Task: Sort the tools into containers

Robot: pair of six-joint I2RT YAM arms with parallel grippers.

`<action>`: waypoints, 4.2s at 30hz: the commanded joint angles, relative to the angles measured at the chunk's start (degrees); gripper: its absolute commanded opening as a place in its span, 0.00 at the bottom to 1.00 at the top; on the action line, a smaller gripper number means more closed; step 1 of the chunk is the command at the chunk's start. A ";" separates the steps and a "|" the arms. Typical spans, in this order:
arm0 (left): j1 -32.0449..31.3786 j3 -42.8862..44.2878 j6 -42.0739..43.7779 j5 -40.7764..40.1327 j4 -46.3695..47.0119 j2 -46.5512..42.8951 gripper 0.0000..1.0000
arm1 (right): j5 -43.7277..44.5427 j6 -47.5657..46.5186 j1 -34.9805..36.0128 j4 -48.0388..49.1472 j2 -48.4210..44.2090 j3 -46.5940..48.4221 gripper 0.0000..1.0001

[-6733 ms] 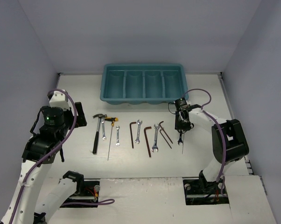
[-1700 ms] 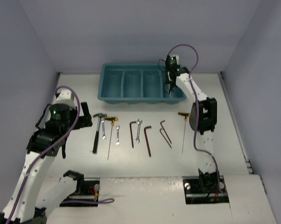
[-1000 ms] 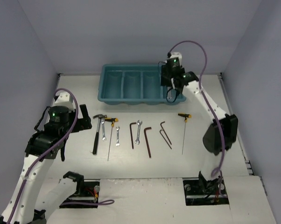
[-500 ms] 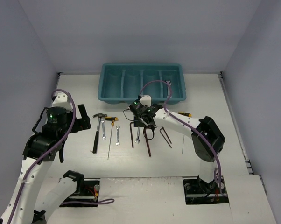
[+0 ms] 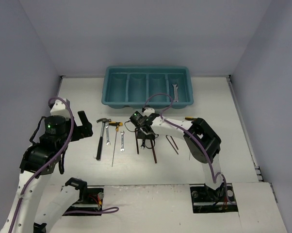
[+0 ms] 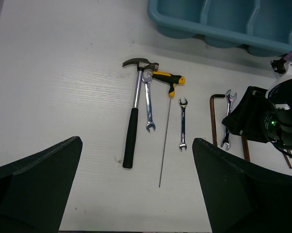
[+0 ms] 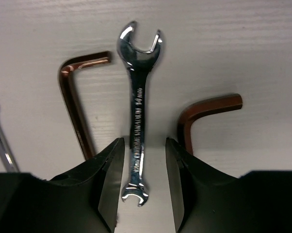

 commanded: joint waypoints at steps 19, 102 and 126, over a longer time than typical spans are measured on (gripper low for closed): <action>-0.40 -0.31 0.76 -0.55 -0.47 0.27 0.97 | 5.72 -1.01 0.52 -0.41 -5.46 -1.34 0.00; -0.49 -1.69 0.01 3.01 -4.16 -6.74 0.97 | -1.55 -1.83 -4.27 -19.27 12.98 16.93 0.00; -0.46 -0.27 -1.71 7.49 -3.64 -0.30 0.97 | 7.13 -40.17 -21.70 -17.26 -2.15 37.08 0.00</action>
